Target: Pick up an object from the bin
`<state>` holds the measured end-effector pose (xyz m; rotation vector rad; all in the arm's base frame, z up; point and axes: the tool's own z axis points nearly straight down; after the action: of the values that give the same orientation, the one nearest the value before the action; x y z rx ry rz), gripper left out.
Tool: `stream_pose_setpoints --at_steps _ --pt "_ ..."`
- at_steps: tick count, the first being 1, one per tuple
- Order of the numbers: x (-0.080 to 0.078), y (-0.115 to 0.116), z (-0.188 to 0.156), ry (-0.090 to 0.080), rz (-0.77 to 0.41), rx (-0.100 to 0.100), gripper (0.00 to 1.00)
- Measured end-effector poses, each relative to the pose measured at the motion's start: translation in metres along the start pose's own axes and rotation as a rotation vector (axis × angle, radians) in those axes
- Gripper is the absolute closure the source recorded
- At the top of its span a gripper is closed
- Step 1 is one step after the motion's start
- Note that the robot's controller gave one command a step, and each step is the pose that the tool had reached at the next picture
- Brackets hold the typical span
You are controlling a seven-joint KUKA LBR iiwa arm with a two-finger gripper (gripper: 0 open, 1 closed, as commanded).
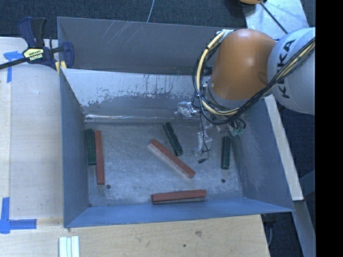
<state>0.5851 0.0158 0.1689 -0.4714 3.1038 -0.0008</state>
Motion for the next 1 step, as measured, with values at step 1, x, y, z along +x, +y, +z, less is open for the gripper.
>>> stream_pose_setpoints --at_steps 1 --pt "0.0053 0.0091 0.0327 -0.012 0.067 0.003 0.0"
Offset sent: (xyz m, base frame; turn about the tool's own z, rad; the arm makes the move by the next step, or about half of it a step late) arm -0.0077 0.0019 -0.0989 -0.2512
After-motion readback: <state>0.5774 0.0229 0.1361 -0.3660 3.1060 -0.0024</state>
